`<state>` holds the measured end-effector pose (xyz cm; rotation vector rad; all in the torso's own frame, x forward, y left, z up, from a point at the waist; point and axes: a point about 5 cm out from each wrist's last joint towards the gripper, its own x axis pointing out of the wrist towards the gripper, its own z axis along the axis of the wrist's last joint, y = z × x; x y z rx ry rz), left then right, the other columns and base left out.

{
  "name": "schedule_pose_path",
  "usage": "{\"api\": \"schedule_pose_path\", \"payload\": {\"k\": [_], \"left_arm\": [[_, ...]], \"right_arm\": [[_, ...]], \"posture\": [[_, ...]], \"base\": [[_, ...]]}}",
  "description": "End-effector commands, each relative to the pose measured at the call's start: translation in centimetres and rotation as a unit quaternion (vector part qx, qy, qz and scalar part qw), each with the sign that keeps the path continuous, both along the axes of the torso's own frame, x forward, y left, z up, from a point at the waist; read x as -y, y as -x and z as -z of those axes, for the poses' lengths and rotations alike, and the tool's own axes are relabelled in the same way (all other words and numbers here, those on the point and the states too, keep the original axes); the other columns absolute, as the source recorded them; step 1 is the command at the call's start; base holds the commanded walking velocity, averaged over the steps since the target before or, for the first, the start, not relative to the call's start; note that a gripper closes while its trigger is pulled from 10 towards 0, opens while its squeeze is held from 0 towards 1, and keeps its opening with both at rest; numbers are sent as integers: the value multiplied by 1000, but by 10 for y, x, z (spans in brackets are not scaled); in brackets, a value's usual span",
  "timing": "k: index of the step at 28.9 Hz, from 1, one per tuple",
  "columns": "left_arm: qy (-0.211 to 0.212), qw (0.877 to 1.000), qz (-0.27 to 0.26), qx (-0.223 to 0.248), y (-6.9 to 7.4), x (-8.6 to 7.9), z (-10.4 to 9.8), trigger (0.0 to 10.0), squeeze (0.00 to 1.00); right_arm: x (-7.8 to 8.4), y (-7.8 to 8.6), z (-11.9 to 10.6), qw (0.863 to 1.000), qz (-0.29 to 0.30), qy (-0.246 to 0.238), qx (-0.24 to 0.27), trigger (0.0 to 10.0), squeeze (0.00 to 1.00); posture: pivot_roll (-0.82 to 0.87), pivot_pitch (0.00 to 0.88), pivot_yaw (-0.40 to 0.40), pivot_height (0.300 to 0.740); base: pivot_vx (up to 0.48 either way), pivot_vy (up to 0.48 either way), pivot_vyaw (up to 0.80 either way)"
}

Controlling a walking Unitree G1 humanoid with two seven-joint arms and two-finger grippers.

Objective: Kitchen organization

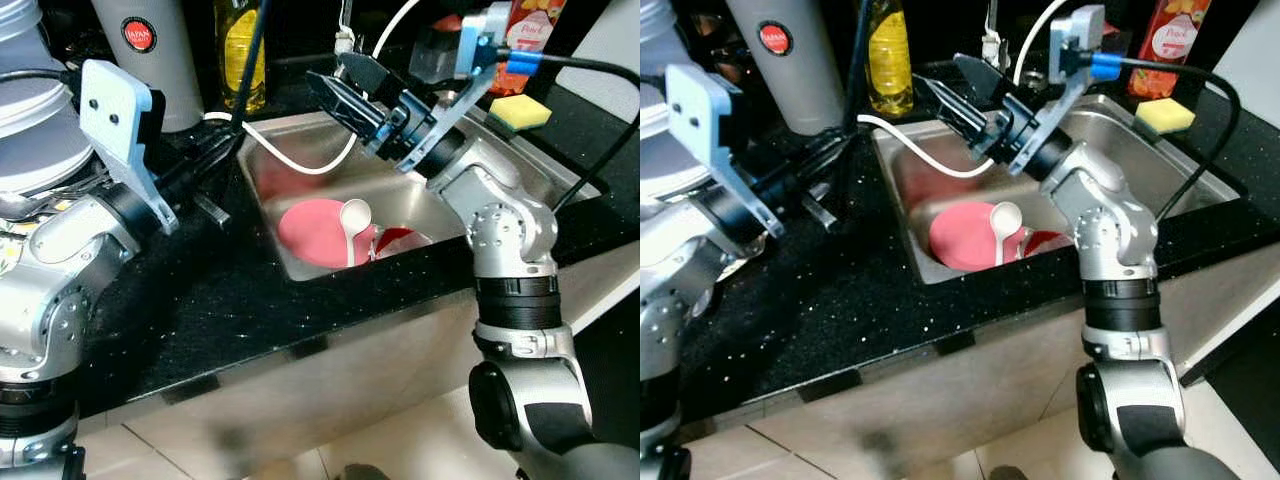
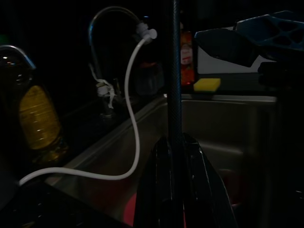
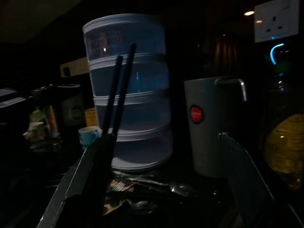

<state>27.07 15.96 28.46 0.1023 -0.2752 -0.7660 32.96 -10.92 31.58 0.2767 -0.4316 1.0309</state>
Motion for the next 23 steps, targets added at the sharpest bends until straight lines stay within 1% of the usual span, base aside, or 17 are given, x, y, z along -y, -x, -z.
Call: {"api": "schedule_pose_path", "payload": {"k": [1, 4, 5, 7, 8, 10, 11, 12, 16, 17, 18, 19, 23], "left_arm": [[-9, 1000, 20, -10, 1, 4, 3, 10000, 0], [-4, 999, 49, -12, -1, 16, 4, 10000, 0], [-4, 999, 49, -12, -1, 16, 4, 10000, 0], [3, 997, 75, -13, 1, 27, 4, 10000, 0], [3, 997, 75, -13, 1, 27, 4, 10000, 0], [9, 995, 94, -17, 2, 36, 5, 10000, 0], [9, 995, 94, -17, 2, 36, 5, 10000, 0], [9, 995, 102, -22, 2, 40, 8, 10000, 0], [9, 993, 111, -30, 4, 46, 14, 10000, 0], [10, 993, 113, -33, 5, 48, 15, 10000, 0], [13, 993, 113, -34, 5, 49, 15, 10000, 0], [16, 993, 111, -33, 5, 48, 15, 10000, 0], [17, 994, 106, -33, 4, 47, 14, 10000, 0]], "right_arm": [[-2, 5, 1, 1000, -19, 6, 2, 10000, 0], [-8, 10, 5, 999, -43, 25, 2, 10000, 0], [-8, 10, 5, 999, -43, 25, 2, 10000, 0], [-13, 10, 10, 998, -47, 36, -5, 10000, 0], [-13, 10, 10, 998, -47, 36, -5, 10000, 0], [-16, 10, 12, 998, -46, 40, -12, 10000, 0], [-16, 10, 12, 998, -46, 40, -12, 10000, 0], [-17, 10, 12, 998, -46, 39, -15, 10000, 0], [-18, 10, 11, 998, -51, 35, -19, 10000, 0], [-18, 11, 11, 998, -55, 33, -22, 8314, 0], [-18, 10, 12, 997, -57, 31, -30, 1569, 0], [-17, 10, 12, 997, -58, 29, -33, 0, 0], [-17, 10, 11, 997, -60, 22, -36, 0, 0]], "posture": [[-40, 19, -9, 740], [-44, 18, -9, 740], [-44, 18, -9, 740], [-45, 18, -9, 740], [-45, 18, -9, 740], [-43, 17, -12, 740], [-43, 17, -12, 740], [-43, 17, -12, 740], [-45, 17, -12, 740], [-43, 18, -15, 740], [-42, 18, -18, 740], [-42, 18, -18, 740], [-41, 19, -18, 740]], "base": [[0, 0, 0], [0, 0, 0], [0, 0, 0], [0, 0, 0], [0, 0, 0], [0, 0, 0], [0, 0, 0], [0, 0, 0], [0, 0, 0], [0, 0, 0], [0, 0, 0], [0, 0, 0], [0, 0, 0]]}}
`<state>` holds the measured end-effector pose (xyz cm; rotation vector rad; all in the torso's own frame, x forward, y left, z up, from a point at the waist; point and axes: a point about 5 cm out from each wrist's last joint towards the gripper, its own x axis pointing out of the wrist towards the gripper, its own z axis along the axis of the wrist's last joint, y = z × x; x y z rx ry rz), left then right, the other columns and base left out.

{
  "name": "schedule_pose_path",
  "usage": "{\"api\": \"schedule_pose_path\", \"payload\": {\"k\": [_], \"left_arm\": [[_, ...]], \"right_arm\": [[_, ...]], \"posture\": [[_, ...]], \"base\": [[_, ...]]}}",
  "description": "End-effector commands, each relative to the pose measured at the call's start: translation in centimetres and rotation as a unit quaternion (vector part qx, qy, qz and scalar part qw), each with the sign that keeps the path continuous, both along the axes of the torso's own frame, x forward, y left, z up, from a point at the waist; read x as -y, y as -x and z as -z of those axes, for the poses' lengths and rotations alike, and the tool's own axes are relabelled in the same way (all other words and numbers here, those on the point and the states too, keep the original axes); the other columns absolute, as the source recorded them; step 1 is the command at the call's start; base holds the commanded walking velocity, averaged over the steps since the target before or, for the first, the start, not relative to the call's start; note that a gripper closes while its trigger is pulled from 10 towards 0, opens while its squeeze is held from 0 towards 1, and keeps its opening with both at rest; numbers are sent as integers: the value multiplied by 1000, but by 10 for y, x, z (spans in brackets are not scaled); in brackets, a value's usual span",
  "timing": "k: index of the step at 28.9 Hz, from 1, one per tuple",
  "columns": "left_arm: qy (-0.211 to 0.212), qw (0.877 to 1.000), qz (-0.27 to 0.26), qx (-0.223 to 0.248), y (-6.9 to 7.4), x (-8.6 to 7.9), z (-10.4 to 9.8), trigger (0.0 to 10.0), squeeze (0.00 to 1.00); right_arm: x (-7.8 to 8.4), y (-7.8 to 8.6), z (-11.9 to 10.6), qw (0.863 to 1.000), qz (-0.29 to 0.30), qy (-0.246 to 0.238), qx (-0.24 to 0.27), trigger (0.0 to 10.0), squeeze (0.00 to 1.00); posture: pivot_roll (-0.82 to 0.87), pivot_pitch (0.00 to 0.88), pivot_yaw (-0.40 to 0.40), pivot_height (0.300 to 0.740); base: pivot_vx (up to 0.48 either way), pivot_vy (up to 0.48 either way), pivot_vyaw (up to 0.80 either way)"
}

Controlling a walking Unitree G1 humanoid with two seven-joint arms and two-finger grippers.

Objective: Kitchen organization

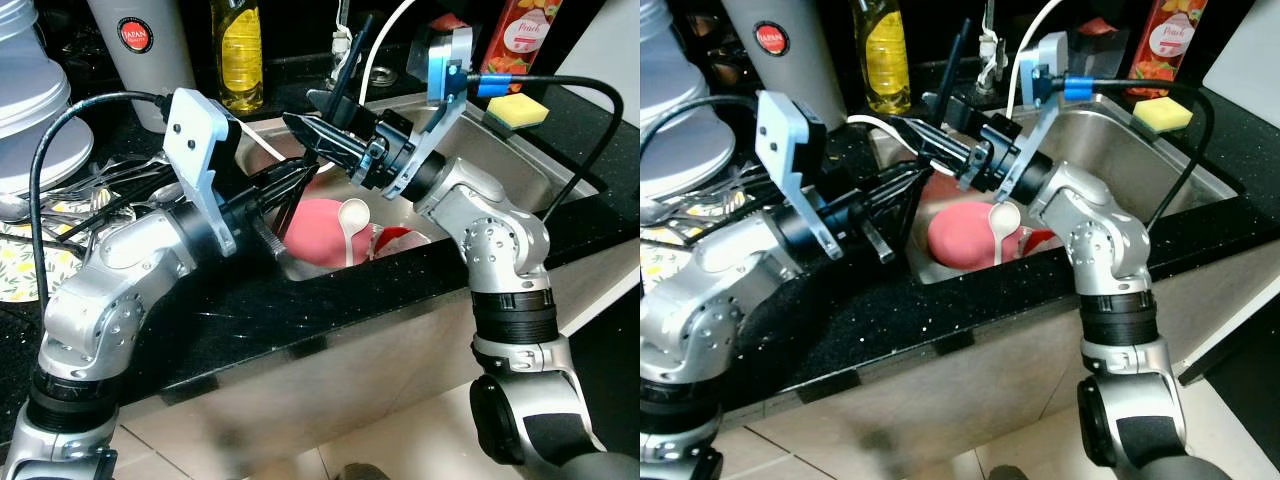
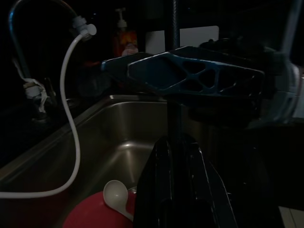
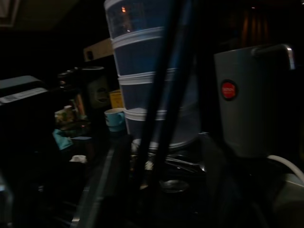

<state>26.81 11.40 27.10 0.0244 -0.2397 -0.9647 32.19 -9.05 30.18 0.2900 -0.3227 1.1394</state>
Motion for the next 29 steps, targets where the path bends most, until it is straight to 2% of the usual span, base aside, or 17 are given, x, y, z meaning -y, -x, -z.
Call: {"api": "schedule_pose_path", "payload": {"k": [1, 8, 13, 16, 17, 19, 22, 23, 25, 27, 29], "left_arm": [[3, 1000, 4, -3, 1, 2, 0, 10000, 0], [1, 1000, -11, 7, 0, 1, 0, 10000, 0], [-31, 999, -29, 21, -1, 5, 5, 10000, 0], [-32, 998, -42, 24, -2, 7, 6, 10000, 0], [-21, 997, -71, 13, -9, 5, 7, 10000, 1000], [0, 995, -102, 1, -16, 1, 6, 10000, 1000], [25, 994, -104, -5, -16, -3, 2, 10000, 1000], [50, 994, -94, -7, -13, -7, -3, 10000, 0], [67, 994, -87, -7, -10, -10, -6, 10000, 0], [83, 992, -96, -2, -7, -17, -9, 10000, 0], [83, 992, -96, -2, -7, -17, -9, 10000, 0]], "right_arm": [[1, 2, -3, 1000, -2, -7, 0, 0, 0], [2, 2, -3, 1000, -7, -18, -11, 0, 0], [3, 4, -3, 1000, -15, -23, -12, 0, 0], [2, 3, -2, 1000, -6, -16, -9, 0, 0], [1, 2, -1, 1000, 6, -5, -7, 10000, 0], [0, 2, 0, 1000, 12, -2, -7, 10000, 0], [1, 0, 0, 1000, 18, -4, -9, 10000, 0], [2, -2, -1, 1000, 28, -5, -9, 10000, 0], [3, -3, -1, 999, 34, -6, -9, 10000, 0], [8, -13, -1, 997, 79, -8, -14, 10000, 0], [8, -13, -1, 997, 79, -8, -14, 10000, 0]], "posture": [[-41, 19, -18, 740], [-40, 20, -19, 740], [-40, 20, -17, 740], [-40, 21, -15, 740], [-40, 21, -14, 740], [-38, 22, -14, 740], [-39, 22, -14, 740], [-38, 21, -13, 740], [-38, 21, -13, 740], [-36, 19, -14, 740], [-36, 19, -14, 740]], "base": [[0, 0, 0], [0, 0, 0], [0, 0, 0], [0, 0, 0], [0, 0, 0], [0, 0, 0], [0, 0, 0], [0, 0, 0], [0, 0, 0], [0, 0, 0], [0, 0, 0]]}}
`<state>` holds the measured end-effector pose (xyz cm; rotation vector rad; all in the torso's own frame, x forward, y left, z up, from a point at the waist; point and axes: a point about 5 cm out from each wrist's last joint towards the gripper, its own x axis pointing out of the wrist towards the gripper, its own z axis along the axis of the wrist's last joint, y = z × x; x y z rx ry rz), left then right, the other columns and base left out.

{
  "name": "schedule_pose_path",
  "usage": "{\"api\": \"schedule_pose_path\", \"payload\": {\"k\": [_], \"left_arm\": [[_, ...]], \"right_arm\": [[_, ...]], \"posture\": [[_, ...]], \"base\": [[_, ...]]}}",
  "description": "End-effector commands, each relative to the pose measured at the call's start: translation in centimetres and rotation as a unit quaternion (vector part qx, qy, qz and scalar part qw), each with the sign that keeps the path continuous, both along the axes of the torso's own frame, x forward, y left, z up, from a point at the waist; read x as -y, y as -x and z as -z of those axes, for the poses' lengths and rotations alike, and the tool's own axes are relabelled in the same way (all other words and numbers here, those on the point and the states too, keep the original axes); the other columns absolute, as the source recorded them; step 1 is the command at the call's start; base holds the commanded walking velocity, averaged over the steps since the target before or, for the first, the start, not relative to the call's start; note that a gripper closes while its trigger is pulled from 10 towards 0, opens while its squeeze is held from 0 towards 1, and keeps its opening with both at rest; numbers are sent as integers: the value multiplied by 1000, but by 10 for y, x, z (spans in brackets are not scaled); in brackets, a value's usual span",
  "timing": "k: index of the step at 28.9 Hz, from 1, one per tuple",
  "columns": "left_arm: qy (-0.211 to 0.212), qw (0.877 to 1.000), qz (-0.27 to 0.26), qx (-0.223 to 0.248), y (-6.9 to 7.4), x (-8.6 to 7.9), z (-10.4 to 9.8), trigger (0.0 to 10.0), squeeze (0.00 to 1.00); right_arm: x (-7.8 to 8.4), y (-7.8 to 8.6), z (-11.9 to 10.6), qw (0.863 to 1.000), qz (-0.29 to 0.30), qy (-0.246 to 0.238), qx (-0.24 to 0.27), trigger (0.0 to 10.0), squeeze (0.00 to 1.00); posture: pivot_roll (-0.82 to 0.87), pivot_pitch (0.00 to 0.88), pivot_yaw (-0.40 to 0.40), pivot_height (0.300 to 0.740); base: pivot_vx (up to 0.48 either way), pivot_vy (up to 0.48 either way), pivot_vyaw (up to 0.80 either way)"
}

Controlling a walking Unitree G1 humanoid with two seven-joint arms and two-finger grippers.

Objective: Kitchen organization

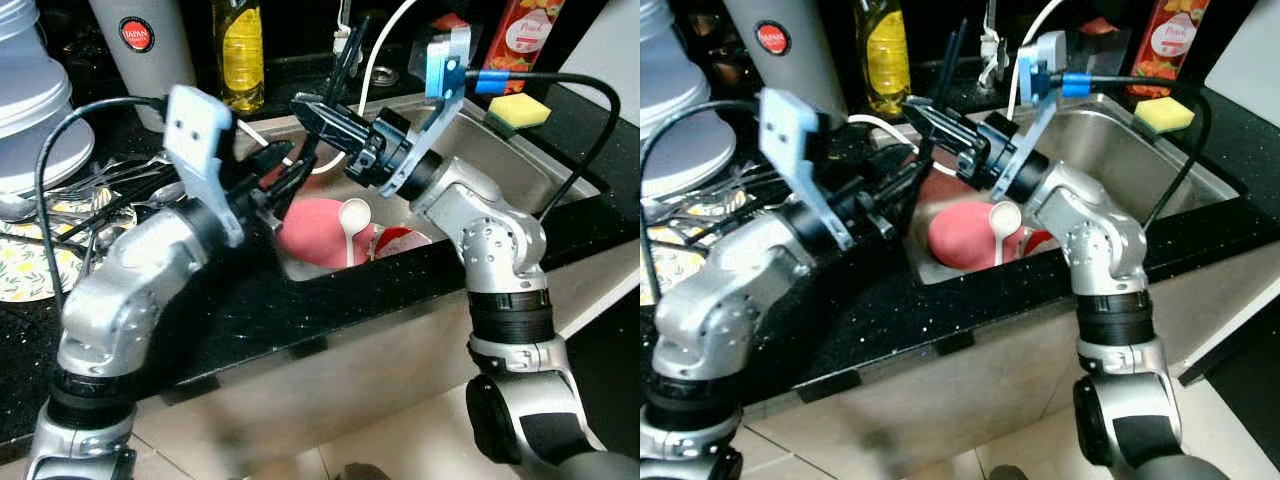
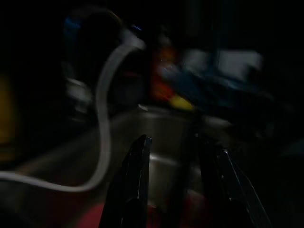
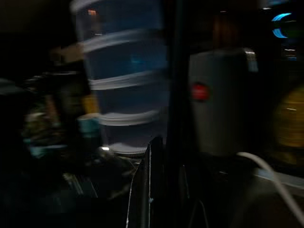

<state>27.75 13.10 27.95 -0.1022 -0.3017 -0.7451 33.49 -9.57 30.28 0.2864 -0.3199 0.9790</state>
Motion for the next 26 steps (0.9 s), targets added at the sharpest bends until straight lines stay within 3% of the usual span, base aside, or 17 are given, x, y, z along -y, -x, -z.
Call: {"api": "schedule_pose_path", "payload": {"k": [1, 2, 5, 7, 8, 9, 11, 12, 14, 17, 22, 23, 25, 26], "left_arm": [[7, 1000, -15, 2, 3, -7, 0, 10000, 0], [7, 1000, -15, 2, 3, -7, 0, 10000, 0], [29, 999, -38, 1, 5, -17, 0, 10000, 0], [35, 998, -43, 1, 5, -18, 0, 10000, 0], [43, 997, -62, -6, 5, -23, 1, 10000, 0], [43, 997, -62, -6, 5, -23, 1, 10000, 0], [47, 996, -81, -13, 4, -27, 2, 10000, 0], [47, 996, -81, -13, 4, -27, 2, 10000, 0], [51, 993, -103, -17, 2, -30, 3, 10000, 0], [61, 990, -124, -23, 1, -34, 4, 10000, 0], [67, 989, -130, -30, -1, -35, 6, 10000, 0], [67, 988, -133, -33, -2, -34, 7, 10000, 0], [68, 988, -134, -34, -2, -34, 7, 10000, 0], [69, 988, -135, -34, -3, -33, 7, 10000, 0]], "right_arm": [[10, -16, 3, 997, 80, 2, -15, 10000, 0], [10, -16, 3, 997, 80, 2, -15, 10000, 0], [25, -42, 17, 977, 203, 6, -57, 10000, 0], [27, -45, 20, 973, 220, 7, -66, 10000, 0], [32, -54, 30, 960, 265, 18, -87, 10000, 0], [32, -54, 30, 960, 265, 18, -87, 10000, 0], [33, -61, 46, 945, 304, 69, -95, 10000, 0], [33, -61, 46, 945, 304, 69, -95, 10000, 0], [27, -63, 70, 934, 308, 140, -117, 10000, 0], [20, -63, 96, 926, 292, 190, -147, 10000, 0], [12, -62, 110, 925, 266, 214, -166, 10000, 0], [7, -62, 116, 925, 250, 226, -175, 10000, 275], [4, -62, 118, 925, 243, 231, -179, 10000, 275], [1, -62, 122, 924, 234, 234, -193, 10000, 835]], "posture": [[-33, 16, -14, 740], [-33, 16, -14, 740], [-29, 12, -17, 740], [-29, 12, -17, 740], [-23, 9, -20, 740], [-23, 9, -20, 740], [-17, 7, -25, 740], [-17, 7, -25, 740], [-12, 7, -33, 740], [-12, 9, -35, 740], [-10, 10, -37, 740], [-11, 11, -36, 740], [-11, 11, -36, 740], [-11, 11, -35, 740]], "base": [[0, 0, 0], [0, 0, 0], [0, 0, 0], [0, 0, 0], [0, 0, 0], [0, 0, 0], [0, 0, 0], [0, 0, 0], [0, 0, 0], [0, 0, 0], [0, 0, 0], [0, 0, 0], [0, 0, 0], [0, 0, 0]]}}
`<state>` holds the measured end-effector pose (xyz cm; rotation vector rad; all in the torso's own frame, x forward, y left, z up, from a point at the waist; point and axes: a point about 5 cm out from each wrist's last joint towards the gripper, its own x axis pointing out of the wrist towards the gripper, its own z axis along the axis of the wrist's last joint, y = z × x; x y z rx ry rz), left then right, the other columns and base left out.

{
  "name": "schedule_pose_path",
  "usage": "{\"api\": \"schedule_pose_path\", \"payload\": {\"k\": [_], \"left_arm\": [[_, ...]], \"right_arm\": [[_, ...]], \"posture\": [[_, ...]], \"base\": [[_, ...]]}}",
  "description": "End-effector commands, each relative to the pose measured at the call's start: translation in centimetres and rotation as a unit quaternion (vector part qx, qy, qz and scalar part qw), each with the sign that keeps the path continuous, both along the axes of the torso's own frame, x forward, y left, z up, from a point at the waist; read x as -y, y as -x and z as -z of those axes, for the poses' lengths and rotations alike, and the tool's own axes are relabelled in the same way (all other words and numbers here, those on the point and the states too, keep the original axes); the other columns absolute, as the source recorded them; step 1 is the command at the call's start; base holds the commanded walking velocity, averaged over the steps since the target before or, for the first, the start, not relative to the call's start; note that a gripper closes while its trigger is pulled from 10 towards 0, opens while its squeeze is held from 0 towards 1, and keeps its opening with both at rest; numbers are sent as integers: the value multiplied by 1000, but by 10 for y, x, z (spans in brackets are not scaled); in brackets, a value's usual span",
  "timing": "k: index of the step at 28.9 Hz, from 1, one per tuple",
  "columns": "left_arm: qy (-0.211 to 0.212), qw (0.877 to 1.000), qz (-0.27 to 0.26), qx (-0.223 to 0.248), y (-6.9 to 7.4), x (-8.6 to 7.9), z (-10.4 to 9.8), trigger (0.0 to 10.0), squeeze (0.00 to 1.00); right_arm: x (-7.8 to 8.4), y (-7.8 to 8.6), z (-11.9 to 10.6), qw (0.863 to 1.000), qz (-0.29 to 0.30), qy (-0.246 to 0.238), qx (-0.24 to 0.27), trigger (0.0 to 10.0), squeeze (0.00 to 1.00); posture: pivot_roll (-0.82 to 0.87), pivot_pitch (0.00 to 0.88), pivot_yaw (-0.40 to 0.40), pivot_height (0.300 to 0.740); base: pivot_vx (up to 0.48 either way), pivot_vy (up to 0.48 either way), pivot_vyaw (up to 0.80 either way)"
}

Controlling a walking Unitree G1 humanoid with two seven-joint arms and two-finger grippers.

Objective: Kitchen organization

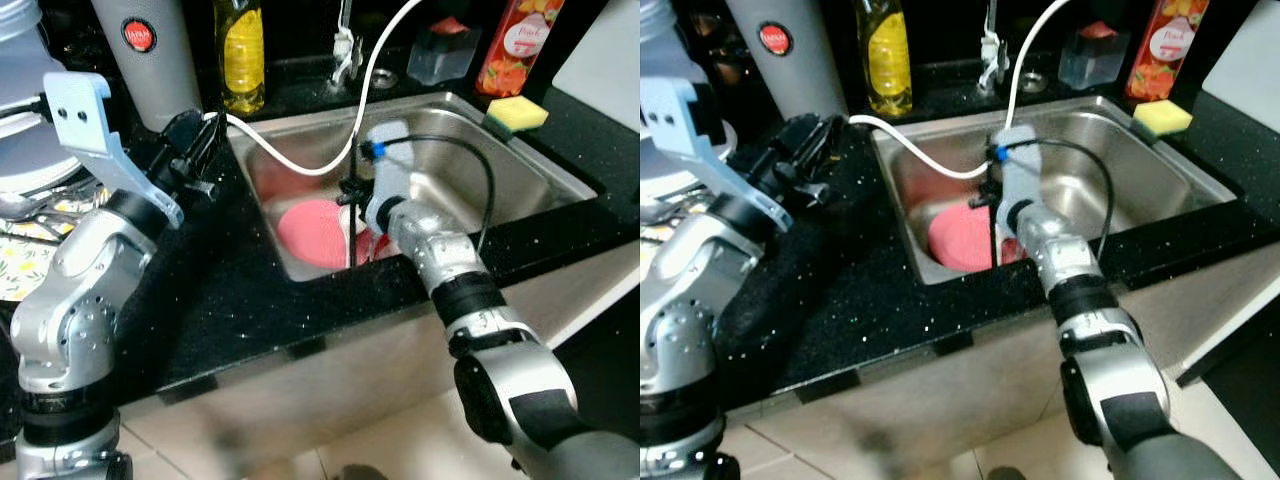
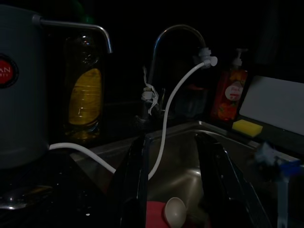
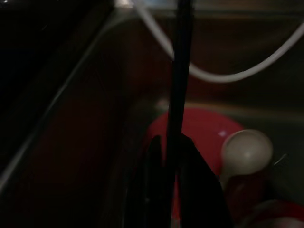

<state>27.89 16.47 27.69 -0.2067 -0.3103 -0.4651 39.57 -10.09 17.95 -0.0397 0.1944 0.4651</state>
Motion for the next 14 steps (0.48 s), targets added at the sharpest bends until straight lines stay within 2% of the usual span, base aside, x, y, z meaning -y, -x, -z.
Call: {"api": "schedule_pose_path", "payload": {"k": [1, 4, 5, 6, 7, 10, 13, 14], "left_arm": [[3, 1000, -7, -9, -2, 0, 4, 10000, 0], [5, 1000, -10, -10, -3, 0, 3, 10000, 0], [5, 1000, -11, -11, -3, 0, 3, 10000, 0], [5, 1000, -11, -11, -3, 0, 3, 10000, 0], [6, 1000, -12, -11, -3, 0, 3, 10000, 0], [7, 1000, -15, -10, -3, -2, 2, 10000, 0], [9, 1000, -22, -9, -2, -3, 1, 10000, 0], [9, 1000, -26, -9, -2, -4, 1, 10000, 0]], "right_arm": [[-6, -1, 1, 1000, -11, 0, -17, 10000, 831], [-12, -2, 7, 999, -17, -12, -46, 10000, 855], [-14, -2, 9, 998, -18, -13, -54, 10000, 937], [-14, -2, 9, 998, -18, -13, -54, 10000, 937], [-15, -2, 11, 998, -18, -11, -59, 10000, 1000], [-16, -2, 14, 998, -16, -5, -66, 10000, 1000], [-16, -6, 6, 999, -3, -13, -40, 10000, 1000], [-15, -9, -6, 999, 6, -30, -11, 10000, 1000]], "posture": [[-11, 11, -35, 740], [-11, 9, -34, 740], [-10, 8, -34, 740], [-10, 8, -34, 740], [-7, 8, -37, 740], [-5, 7, -38, 740], [3, 10, -47, 740], [4, 11, -48, 740]], "base": [[0, 0, 0], [0, 0, 0], [0, 0, 0], [0, 0, 0], [0, 0, 0], [0, 0, 0], [0, 0, 0], [0, 0, 0]]}}
